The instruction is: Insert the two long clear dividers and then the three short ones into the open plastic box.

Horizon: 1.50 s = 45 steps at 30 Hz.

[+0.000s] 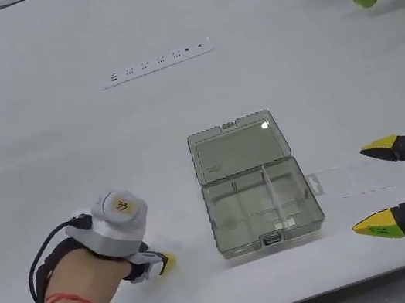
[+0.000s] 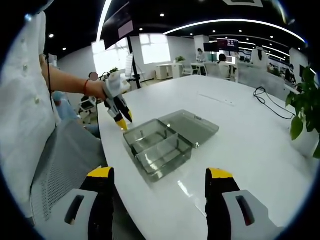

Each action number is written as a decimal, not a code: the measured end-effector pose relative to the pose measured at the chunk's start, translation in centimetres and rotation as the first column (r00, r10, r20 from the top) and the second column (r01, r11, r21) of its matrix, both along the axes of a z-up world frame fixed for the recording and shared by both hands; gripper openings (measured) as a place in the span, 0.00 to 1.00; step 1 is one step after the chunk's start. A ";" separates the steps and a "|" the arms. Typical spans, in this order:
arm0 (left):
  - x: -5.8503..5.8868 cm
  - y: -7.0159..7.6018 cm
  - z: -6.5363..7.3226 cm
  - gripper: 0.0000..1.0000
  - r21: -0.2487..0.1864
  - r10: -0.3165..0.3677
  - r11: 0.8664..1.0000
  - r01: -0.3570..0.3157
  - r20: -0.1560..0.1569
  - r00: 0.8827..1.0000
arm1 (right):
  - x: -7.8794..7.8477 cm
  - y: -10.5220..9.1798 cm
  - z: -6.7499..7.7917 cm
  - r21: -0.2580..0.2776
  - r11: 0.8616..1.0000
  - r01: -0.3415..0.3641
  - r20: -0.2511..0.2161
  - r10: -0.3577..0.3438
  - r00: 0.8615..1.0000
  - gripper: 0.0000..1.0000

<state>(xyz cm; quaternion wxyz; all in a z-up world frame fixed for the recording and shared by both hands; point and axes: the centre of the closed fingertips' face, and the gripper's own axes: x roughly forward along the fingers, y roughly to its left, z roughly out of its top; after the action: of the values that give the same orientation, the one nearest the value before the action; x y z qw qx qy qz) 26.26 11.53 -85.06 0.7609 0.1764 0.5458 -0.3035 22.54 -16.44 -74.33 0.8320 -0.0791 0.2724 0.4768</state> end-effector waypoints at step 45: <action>1.0 -7.6 11.1 0.30 -0.612 0.273 0.768 -0.188 0.048 0.961 | 2.3 7.8 6.4 0.132 0.987 0.093 -0.092 -0.081 0.992 0.60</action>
<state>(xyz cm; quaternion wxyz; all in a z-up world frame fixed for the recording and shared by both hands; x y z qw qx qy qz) 27.22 3.94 -73.91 0.8434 -0.1229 0.3862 -0.3527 24.87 -8.66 -67.90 0.8429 0.0104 0.2783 0.4604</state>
